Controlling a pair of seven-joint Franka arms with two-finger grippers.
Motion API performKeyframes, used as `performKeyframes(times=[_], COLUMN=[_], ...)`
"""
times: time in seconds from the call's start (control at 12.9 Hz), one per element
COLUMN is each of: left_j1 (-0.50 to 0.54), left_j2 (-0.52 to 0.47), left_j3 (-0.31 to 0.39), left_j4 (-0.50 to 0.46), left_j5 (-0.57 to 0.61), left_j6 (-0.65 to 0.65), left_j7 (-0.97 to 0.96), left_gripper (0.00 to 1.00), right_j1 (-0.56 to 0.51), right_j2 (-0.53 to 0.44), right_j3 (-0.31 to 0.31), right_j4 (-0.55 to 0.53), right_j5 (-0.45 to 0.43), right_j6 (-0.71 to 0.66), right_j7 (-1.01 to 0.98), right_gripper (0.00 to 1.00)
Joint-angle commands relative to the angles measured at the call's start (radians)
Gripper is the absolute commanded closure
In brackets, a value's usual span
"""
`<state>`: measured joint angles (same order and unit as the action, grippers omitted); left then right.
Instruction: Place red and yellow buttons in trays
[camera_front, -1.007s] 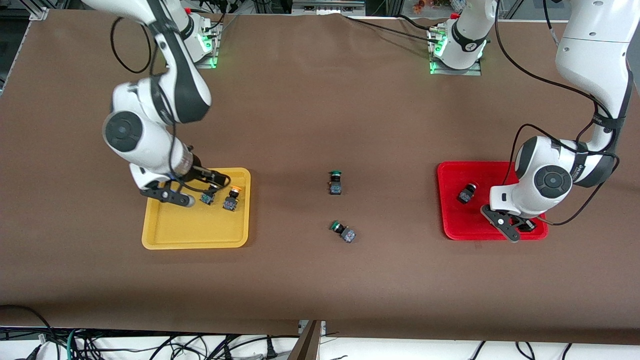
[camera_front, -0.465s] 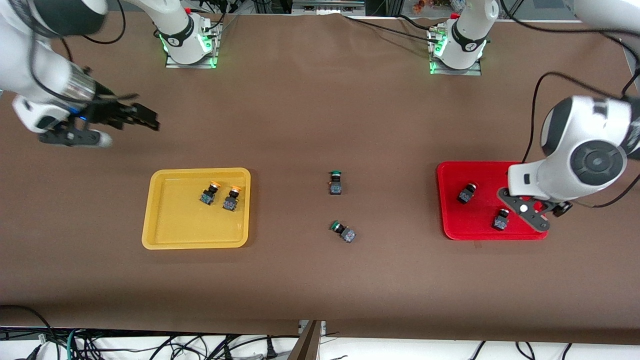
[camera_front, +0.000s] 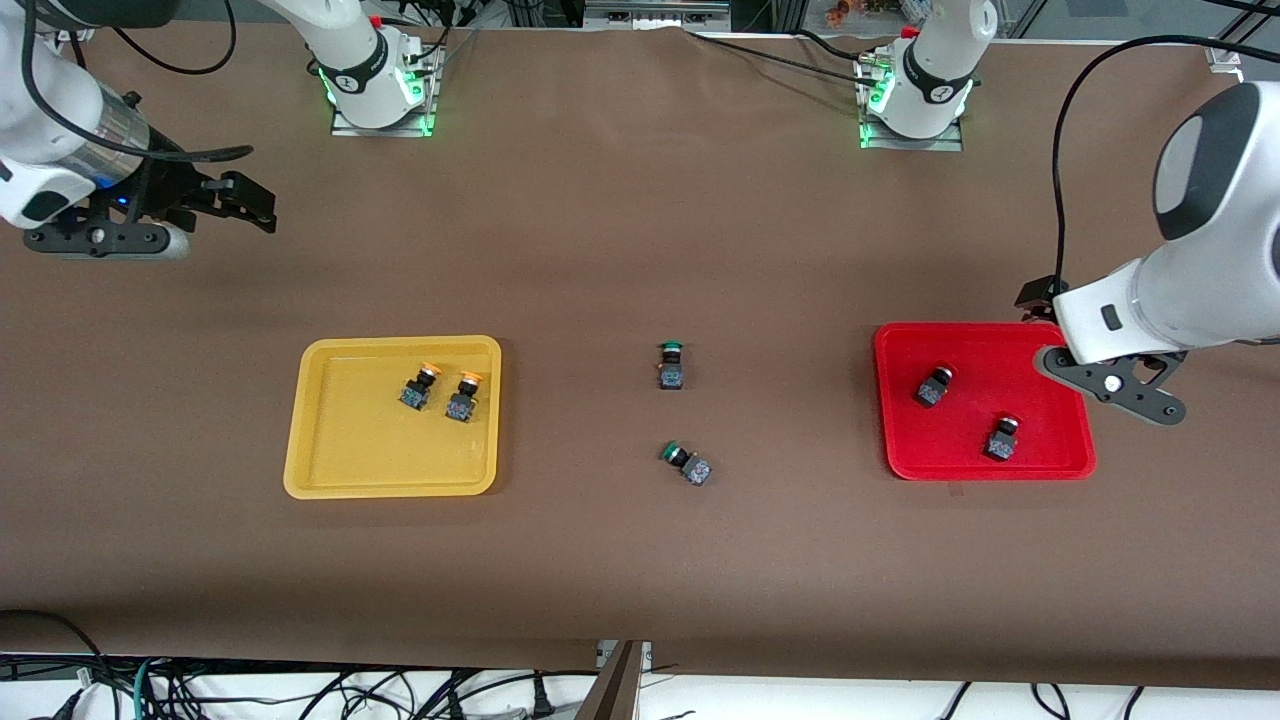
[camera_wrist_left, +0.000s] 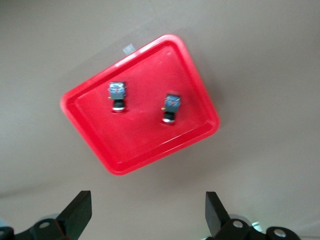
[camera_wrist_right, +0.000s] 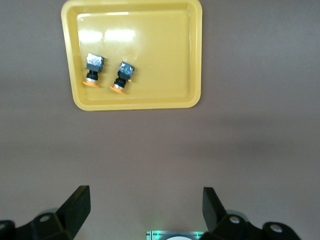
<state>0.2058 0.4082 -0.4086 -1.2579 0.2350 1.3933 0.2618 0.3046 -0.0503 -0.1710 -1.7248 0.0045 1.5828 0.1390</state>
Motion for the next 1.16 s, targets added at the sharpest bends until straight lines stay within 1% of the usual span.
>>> performKeyframes(times=[0.0, 0.08, 0.15, 0.23, 0.31, 0.39, 0.46, 0.54, 0.62, 0.85, 1.08], left_j1=[0.029, 0.04, 0.043, 0.028, -0.018, -0.079, -0.126, -0.134, -0.137, -0.138, -0.155], left_j2=[-0.012, -0.017, -0.061, -0.118, -0.208, -0.312, -0.4, -0.44, -0.445, -0.437, -0.436], left_j3=[-0.004, -0.004, 0.013, 0.042, 0.109, 0.22, 0.308, 0.353, 0.365, 0.37, 0.385], left_j4=[0.048, 0.051, 0.031, -0.016, -0.128, -0.279, -0.422, -0.504, -0.514, -0.506, -0.485], left_j5=[-0.048, -0.051, -0.049, -0.052, -0.071, -0.107, -0.167, -0.236, -0.246, -0.244, -0.241], left_j6=[-0.025, -0.022, -0.008, 0.019, 0.068, 0.172, 0.29, 0.367, 0.371, 0.366, 0.328], left_j7=[-0.024, -0.042, -0.108, -0.237, -0.328, -0.334, -0.334, -0.331, -0.332, -0.331, -0.331], left_gripper=[0.0, 0.0, 0.0, 0.0, 0.0, 0.0, 0.0, 0.0, 0.0, 0.0, 0.0], right_j1=[-0.021, -0.022, -0.024, -0.028, -0.031, -0.03, -0.03, -0.028, -0.022, -0.016, -0.018], right_j2=[0.015, 0.02, 0.021, 0.023, 0.024, 0.024, 0.024, 0.042, 0.047, 0.06, 0.058], right_j3=[0.016, 0.015, 0.013, 0.01, 0.005, 0.004, 0.004, 0.005, 0.007, 0.011, 0.011], right_j4=[0.071, 0.088, 0.088, 0.09, 0.094, 0.106, 0.106, 0.109, 0.113, 0.114, 0.114], right_j5=[-0.015, -0.014, -0.015, -0.017, -0.018, -0.02, -0.026, -0.052, -0.058, -0.049, -0.047], right_j6=[-0.02, -0.02, -0.021, -0.02, -0.021, -0.023, -0.018, -0.02, -0.02, -0.02, -0.023], right_j7=[-0.007, -0.007, -0.007, -0.012, -0.019, -0.009, -0.016, -0.021, -0.021, -0.002, -0.013], right_gripper=[0.01, 0.01, 0.01, 0.01, 0.01, 0.01, 0.01, 0.01, 0.01, 0.01, 0.01])
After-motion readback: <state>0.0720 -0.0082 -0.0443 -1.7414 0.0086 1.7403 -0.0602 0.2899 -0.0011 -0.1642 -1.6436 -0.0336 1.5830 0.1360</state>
